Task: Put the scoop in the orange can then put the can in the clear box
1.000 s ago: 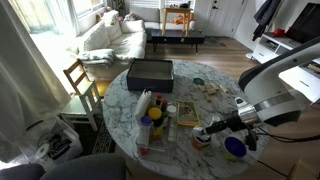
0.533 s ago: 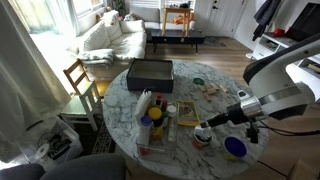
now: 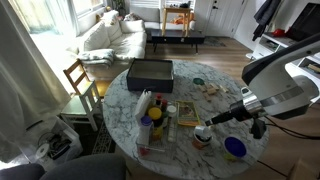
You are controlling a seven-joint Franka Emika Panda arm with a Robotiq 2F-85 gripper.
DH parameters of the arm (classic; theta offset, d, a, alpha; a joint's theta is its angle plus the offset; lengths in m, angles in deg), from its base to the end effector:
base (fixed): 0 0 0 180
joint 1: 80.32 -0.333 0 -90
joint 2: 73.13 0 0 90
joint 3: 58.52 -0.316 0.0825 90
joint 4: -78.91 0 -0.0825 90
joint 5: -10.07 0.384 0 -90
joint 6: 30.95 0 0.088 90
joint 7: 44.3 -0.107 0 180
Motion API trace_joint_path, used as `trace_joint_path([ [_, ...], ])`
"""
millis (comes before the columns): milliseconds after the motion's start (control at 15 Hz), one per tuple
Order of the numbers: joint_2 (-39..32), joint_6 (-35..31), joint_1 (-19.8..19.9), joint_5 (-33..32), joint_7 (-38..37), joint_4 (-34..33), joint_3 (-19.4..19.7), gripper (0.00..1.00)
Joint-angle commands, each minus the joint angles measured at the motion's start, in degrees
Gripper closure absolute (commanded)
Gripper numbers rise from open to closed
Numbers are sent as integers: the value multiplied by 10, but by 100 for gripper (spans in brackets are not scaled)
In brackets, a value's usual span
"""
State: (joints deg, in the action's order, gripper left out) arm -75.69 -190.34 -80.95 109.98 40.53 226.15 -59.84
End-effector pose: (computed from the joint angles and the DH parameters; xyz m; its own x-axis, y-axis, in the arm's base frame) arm 0.4216 -0.0296 0.2374 0.8595 -0.2259 0.4585 -0.0083 -0.9031 -0.4293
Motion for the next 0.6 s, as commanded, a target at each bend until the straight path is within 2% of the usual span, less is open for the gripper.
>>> trace_joint_path([
  [0, 18, -34, -10, -125, -150, 26, -2, 0],
  [267, 8, -17, -3, -295, -304, 41, 4, 0],
  [533, 10, -6, 5, -413, -404, 48, 13, 2],
])
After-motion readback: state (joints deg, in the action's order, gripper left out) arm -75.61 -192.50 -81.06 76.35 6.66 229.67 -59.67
